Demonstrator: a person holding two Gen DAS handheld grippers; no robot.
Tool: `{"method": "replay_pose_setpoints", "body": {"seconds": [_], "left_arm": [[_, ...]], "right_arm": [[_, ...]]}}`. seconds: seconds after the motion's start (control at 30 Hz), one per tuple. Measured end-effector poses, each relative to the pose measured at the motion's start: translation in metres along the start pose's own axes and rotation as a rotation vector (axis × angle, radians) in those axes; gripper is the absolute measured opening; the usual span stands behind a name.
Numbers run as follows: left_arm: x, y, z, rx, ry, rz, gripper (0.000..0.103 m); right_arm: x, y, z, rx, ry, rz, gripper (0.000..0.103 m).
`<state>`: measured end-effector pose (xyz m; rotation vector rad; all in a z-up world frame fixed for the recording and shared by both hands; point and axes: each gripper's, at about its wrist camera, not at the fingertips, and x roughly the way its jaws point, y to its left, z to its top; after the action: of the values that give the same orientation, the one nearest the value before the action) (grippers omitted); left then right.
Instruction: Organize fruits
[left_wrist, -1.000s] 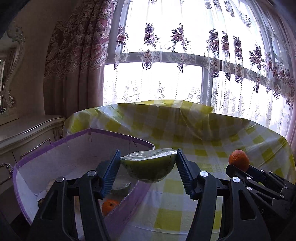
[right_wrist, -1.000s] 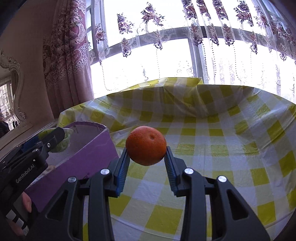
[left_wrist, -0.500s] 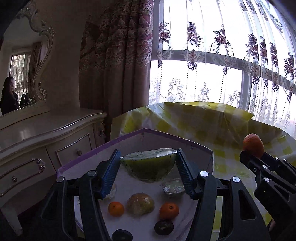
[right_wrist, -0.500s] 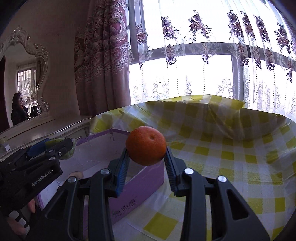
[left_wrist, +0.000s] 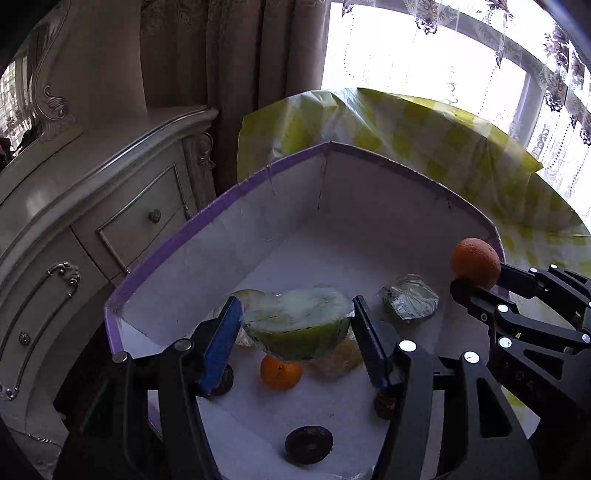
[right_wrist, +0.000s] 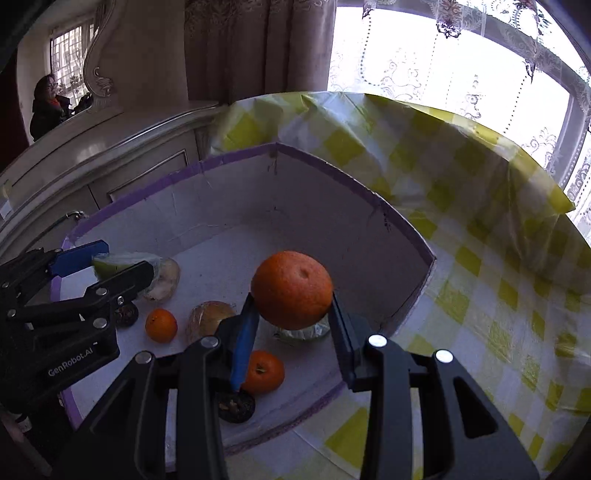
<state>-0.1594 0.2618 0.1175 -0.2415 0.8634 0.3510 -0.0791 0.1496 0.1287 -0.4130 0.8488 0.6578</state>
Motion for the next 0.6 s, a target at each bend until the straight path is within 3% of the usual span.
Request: {"method": "replay_pose_setpoints", "body": {"seconds": [0.1, 0.43, 0.47, 0.5, 0.53, 0.6], "left_arm": [[0.016, 0.010, 0.002, -0.026, 0.100, -0.039, 0.058], [0.018, 0.023, 0.006, -0.058, 0.126, -0.029, 0.059], [0.016, 0.024, 0.009, -0.060, 0.108, -0.039, 0.060], [0.011, 0.025, 0.012, -0.058, 0.089, -0.030, 0.065], [0.005, 0.026, 0.015, -0.063, 0.066, -0.002, 0.069], [-0.012, 0.031, 0.022, -0.076, -0.007, 0.011, 0.090]], "right_arm": [[0.017, 0.005, 0.013, -0.038, 0.081, 0.007, 0.039], [0.034, 0.017, 0.034, -0.060, 0.131, 0.030, 0.040], [0.033, 0.017, 0.036, -0.054, 0.121, 0.050, 0.048], [0.030, 0.015, 0.040, -0.046, 0.103, 0.040, 0.065], [0.027, 0.013, 0.042, -0.034, 0.083, 0.007, 0.072], [0.020, 0.006, 0.047, -0.011, 0.058, -0.011, 0.090]]}}
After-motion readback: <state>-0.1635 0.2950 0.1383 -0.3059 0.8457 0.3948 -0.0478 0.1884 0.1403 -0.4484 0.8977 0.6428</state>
